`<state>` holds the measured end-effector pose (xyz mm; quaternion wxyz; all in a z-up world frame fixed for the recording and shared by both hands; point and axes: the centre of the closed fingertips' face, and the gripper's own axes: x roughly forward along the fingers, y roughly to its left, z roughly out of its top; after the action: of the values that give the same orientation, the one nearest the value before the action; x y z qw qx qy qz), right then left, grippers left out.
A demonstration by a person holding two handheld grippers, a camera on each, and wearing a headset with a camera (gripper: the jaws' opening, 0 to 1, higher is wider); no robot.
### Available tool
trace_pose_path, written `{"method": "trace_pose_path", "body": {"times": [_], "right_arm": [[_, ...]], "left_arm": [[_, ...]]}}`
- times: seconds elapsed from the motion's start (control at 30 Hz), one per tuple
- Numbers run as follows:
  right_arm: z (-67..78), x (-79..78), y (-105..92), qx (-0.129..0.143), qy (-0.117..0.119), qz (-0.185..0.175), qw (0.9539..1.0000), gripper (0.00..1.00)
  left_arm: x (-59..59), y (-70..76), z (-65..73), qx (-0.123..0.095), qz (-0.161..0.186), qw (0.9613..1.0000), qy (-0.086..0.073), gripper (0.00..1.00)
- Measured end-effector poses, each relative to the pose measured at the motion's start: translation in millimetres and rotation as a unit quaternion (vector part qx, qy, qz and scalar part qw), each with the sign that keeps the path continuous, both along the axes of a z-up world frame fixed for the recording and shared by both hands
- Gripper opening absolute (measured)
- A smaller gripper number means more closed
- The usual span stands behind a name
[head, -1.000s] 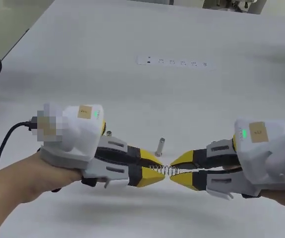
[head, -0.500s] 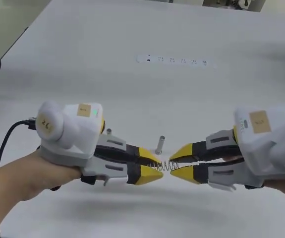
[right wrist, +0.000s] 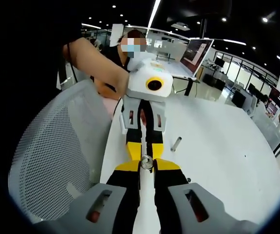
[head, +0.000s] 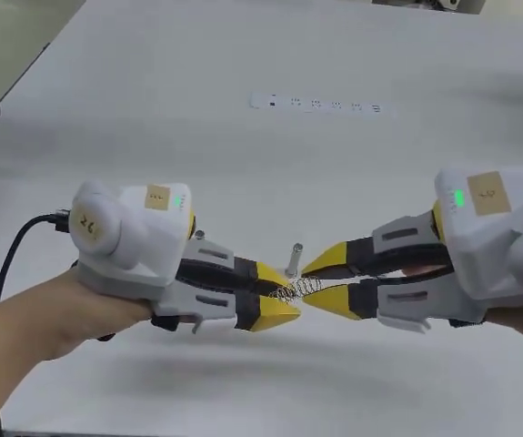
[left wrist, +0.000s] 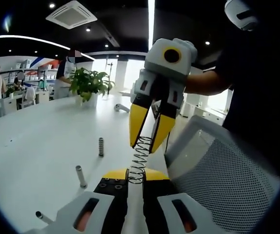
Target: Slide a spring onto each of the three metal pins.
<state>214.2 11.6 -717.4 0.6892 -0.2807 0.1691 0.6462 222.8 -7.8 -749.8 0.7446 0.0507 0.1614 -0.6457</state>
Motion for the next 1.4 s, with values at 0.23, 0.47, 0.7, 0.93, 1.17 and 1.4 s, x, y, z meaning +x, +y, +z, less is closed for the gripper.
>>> {"method": "trace_pose_path", "body": {"times": [0.23, 0.47, 0.7, 0.93, 1.17, 1.4], "right_arm": [[0.8, -3.7, 11.1, 0.012, 0.004, 0.005, 0.9999, 0.07], [1.5, -3.7, 17.8, 0.026, 0.013, -0.003, 0.9996, 0.07], [4.0, -2.0, 17.2, 0.051, 0.037, -0.024, 0.9977, 0.06], [3.2, -3.4, 17.0, 0.049, 0.042, -0.028, 0.9975, 0.06], [6.1, -3.7, 18.9, 0.047, 0.04, -0.026, 0.9977, 0.06], [6.1, -2.1, 18.2, 0.041, 0.037, -0.026, 0.9981, 0.06]], "left_arm": [[-3.3, -3.3, -1.5, 0.006, -0.005, 1.0, -0.005, 0.03], [-2.9, -5.4, -0.9, 0.007, -0.007, 0.9999, -0.009, 0.03], [-2.8, -2.2, 0.5, 0.005, -0.005, 1.0, -0.007, 0.03], [-4.1, -3.2, -1.1, 0.01, -0.004, 0.9999, -0.004, 0.04], [-2.2, -2.7, 1.4, 0.007, 0.002, 1.0, -0.005, 0.05], [1.4, -0.5, 1.8, 0.008, 0.011, 0.9999, -0.002, 0.08]]}}
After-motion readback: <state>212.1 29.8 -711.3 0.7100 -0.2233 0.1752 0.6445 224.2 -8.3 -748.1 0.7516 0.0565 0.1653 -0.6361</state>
